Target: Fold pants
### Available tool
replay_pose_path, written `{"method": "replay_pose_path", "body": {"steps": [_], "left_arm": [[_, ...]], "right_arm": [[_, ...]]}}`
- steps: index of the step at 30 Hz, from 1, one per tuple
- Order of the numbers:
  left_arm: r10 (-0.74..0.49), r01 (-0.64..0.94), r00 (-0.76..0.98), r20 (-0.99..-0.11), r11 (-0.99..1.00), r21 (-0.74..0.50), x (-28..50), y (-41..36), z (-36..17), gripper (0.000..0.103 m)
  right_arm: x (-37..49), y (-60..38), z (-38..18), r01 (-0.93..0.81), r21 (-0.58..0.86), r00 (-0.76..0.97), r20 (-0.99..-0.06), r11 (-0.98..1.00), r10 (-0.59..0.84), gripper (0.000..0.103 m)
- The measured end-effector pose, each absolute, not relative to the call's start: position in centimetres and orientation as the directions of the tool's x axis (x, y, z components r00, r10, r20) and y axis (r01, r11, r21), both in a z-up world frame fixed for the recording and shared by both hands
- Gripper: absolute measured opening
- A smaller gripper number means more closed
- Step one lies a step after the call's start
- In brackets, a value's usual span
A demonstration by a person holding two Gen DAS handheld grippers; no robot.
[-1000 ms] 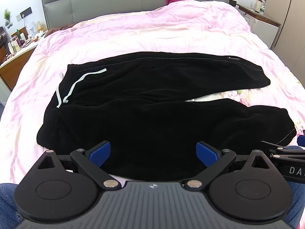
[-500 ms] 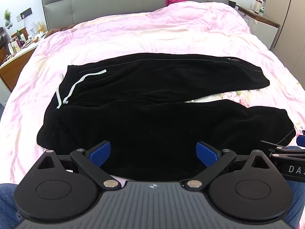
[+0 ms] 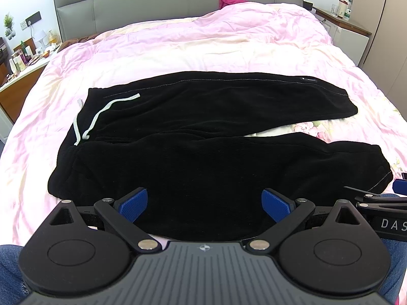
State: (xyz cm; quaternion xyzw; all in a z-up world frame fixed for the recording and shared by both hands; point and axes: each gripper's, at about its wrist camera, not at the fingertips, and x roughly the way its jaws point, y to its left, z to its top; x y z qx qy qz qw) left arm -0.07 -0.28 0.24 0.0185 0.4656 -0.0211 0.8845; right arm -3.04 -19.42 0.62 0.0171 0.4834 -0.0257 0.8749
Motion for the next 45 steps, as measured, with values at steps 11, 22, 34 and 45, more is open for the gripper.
{"method": "replay_pose_path", "body": {"steps": [11,22,34,45], "left_arm": [[-0.022,0.056,0.571,-0.821,0.998,0.013,-0.32,-0.06,0.08,0.103],[-0.023,0.056,0.574,-0.819,0.998,0.011,-0.65,0.2,0.35,0.103],[-0.025,0.058,0.572,-0.82,0.998,0.01,-0.76,0.21,0.42,0.103],[-0.03,0.064,0.573,-0.819,0.998,0.008,-0.78,0.01,0.31,0.103]], "right_arm": [[-2.95,-19.38,0.57,0.061,0.005,0.532,-0.846,0.998,-0.028,0.098],[-3.15,-19.27,0.65,0.057,0.004,0.539,-0.842,0.998,-0.028,0.098],[-3.21,-19.35,0.59,0.062,0.003,0.54,-0.841,0.998,-0.031,0.098],[-3.2,-19.36,0.61,0.062,0.003,0.542,-0.84,0.998,-0.031,0.098]]}}
